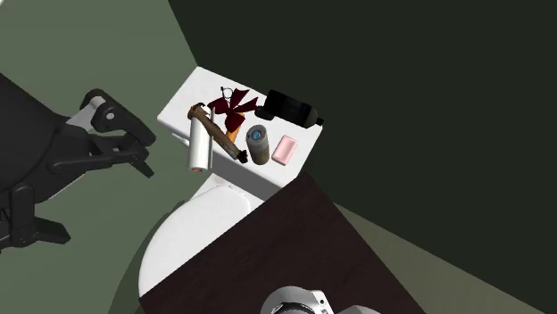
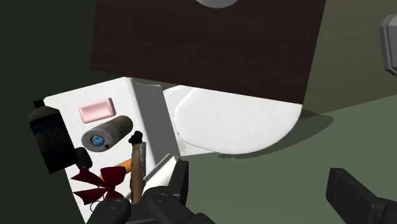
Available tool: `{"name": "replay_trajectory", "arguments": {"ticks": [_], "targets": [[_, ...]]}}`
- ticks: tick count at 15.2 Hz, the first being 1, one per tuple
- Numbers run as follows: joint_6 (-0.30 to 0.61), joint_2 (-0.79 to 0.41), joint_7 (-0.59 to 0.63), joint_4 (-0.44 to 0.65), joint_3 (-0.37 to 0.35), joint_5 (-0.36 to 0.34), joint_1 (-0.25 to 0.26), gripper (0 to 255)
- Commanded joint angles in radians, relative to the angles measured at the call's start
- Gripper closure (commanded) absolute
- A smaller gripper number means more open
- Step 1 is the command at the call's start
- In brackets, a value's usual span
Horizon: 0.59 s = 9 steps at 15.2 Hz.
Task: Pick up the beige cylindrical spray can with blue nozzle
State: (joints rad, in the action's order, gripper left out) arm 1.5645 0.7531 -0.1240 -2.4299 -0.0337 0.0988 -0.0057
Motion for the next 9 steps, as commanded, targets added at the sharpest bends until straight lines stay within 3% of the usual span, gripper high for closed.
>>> {"name": "replay_trajectory", "arguments": {"ticks": [1, 9], "targets": [[0.0, 0.0, 0.0, 0.0, 0.0, 0.0, 0.0, 0], [0.234, -0.137, -0.053, -0.125, 0.038, -0.096, -0.057, 0]]}}
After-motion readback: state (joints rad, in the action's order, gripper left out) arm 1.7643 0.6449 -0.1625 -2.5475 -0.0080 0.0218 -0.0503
